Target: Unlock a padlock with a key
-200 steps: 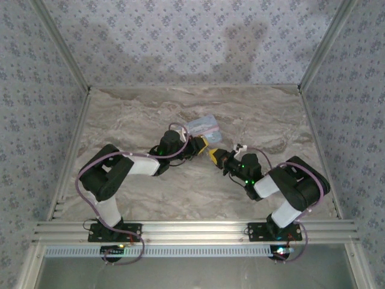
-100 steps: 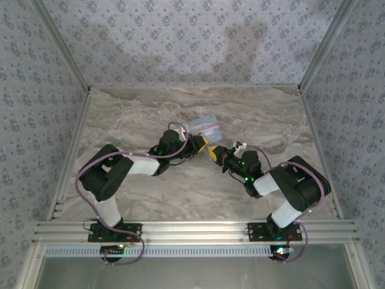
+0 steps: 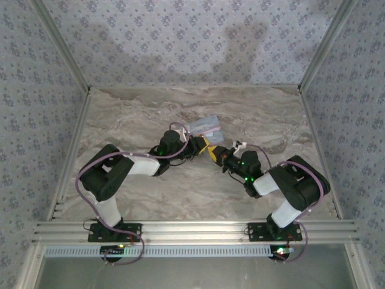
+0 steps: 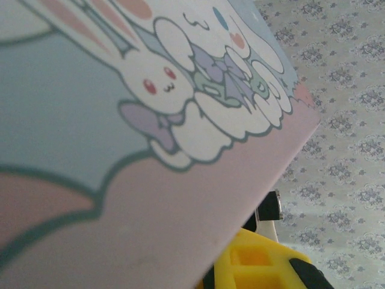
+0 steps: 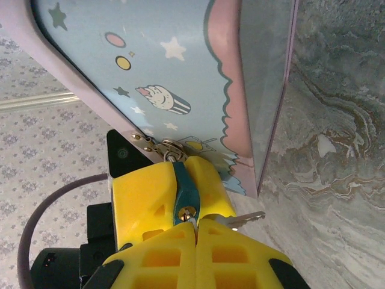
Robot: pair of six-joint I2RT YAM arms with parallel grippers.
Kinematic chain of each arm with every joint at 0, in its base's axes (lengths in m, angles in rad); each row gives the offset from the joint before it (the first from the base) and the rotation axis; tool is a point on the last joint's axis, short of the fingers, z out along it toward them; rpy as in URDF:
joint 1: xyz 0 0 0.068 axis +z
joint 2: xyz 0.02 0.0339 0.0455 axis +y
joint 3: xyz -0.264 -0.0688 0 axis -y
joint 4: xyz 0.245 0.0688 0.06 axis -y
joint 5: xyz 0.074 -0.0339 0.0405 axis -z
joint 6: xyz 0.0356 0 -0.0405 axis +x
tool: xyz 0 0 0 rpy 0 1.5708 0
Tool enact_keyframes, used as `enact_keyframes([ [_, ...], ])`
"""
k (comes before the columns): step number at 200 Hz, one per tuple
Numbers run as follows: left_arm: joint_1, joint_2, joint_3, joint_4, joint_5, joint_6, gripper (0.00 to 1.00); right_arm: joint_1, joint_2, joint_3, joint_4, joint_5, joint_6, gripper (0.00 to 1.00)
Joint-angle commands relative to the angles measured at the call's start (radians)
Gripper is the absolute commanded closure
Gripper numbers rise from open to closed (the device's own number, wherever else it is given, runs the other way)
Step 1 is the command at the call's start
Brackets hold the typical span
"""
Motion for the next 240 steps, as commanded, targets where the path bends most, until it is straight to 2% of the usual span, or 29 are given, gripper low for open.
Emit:
enact_keyframes([
  [1, -0.032, 0.005, 0.001, 0.034, 0.086, 0.010, 1.00, 0.004, 0.015, 0.024, 0.029, 0.008, -0.045, 1.00],
  [86, -0.101, 0.026, 0.006, 0.046, 0.125, -0.002, 1.00, 0.006, 0.028, 0.069, -0.037, 0.014, -0.093, 1.00],
  [110, -0.130, 0.041, 0.007, 0.060, 0.132, -0.007, 1.00, 0.005, 0.066, 0.075, 0.061, 0.016, -0.048, 1.00],
  [134, -0.141, 0.056, 0.002, 0.089, 0.140, -0.023, 1.00, 0.008, 0.063, 0.091, 0.061, 0.006, -0.051, 1.00],
  [165, -0.140, 0.048, 0.004, 0.078, 0.150, -0.014, 1.00, 0.007, 0.013, 0.091, -0.063, -0.009, -0.122, 1.00],
  [188, -0.132, 0.037, -0.004, 0.052, 0.143, -0.001, 1.00, -0.002, -0.004, 0.072, -0.090, -0.023, -0.134, 1.00],
  [203, -0.120, 0.027, -0.017, 0.044, 0.131, 0.004, 1.00, -0.010, -0.014, 0.062, -0.120, -0.039, -0.141, 0.93],
  [240, -0.069, -0.008, -0.039, 0.000, 0.098, 0.031, 1.00, -0.021, -0.053, 0.000, -0.174, -0.044, -0.165, 0.85],
])
